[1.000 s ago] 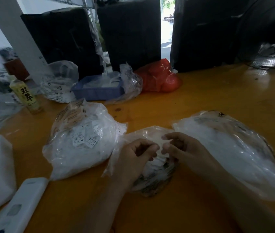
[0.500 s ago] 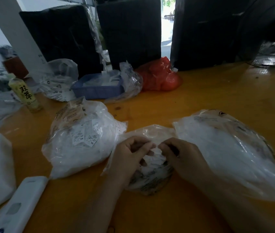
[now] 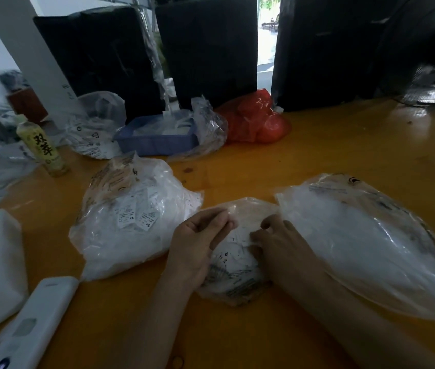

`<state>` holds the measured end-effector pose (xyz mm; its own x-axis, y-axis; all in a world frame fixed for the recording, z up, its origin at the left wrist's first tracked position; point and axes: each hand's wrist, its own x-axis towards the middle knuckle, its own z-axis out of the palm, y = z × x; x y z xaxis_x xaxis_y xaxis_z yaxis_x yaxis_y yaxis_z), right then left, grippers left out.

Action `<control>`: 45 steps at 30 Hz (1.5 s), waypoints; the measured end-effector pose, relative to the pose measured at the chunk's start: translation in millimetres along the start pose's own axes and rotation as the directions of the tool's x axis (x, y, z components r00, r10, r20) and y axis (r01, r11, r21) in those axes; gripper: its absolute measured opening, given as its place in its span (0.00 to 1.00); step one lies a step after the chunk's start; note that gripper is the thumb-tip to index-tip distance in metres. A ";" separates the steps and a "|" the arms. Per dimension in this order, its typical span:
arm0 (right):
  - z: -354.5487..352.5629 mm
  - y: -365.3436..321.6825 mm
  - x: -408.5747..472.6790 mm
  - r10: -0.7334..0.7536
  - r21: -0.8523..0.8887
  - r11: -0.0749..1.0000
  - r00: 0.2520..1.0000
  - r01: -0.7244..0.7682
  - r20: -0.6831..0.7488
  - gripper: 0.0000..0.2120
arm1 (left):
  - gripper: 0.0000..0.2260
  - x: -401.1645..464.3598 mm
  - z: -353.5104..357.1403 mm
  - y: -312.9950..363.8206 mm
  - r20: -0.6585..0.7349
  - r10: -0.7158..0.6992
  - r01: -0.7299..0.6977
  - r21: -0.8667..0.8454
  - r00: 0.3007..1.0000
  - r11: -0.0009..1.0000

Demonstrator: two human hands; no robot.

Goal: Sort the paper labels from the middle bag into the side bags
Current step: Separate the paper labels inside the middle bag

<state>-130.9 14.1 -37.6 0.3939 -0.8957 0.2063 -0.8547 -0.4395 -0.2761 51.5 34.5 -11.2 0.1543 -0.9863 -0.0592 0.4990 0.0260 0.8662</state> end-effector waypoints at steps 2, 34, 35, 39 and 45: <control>-0.1 -0.1 -0.1 -0.021 0.015 1.000 0.999 0.022 -0.029 0.14 | 0.06 -0.8 1.1 -0.7 0.000 0.001 -0.001 0.020 1.000 1.000; -19.1 9.2 -5.8 0.265 0.677 0.734 0.942 -0.057 -0.207 0.11 | 0.06 -5.5 0.7 -0.5 0.118 -0.096 0.066 0.233 0.988 0.970; -19.6 8.8 -6.0 0.267 0.693 0.720 0.938 -0.041 -0.222 0.12 | 0.05 -5.5 0.5 -0.6 0.131 -0.099 0.070 0.209 0.986 0.975; -22.0 7.0 -6.5 0.140 0.592 0.800 0.928 0.099 -0.345 0.13 | 0.06 -4.8 1.2 -4.2 0.126 -0.092 0.072 0.157 0.988 0.985; -16.9 1.3 -5.6 -0.046 0.476 0.868 0.978 0.141 -0.205 0.17 | 0.11 -7.7 -2.4 -9.1 0.232 -0.090 -0.057 0.558 0.968 0.828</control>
<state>-140.0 19.7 -23.2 0.3554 -0.8416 0.4067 -0.5253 -0.5397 -0.6578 47.8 42.3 -19.8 -0.0939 -0.9954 -0.0201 -0.0717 -0.0134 0.9973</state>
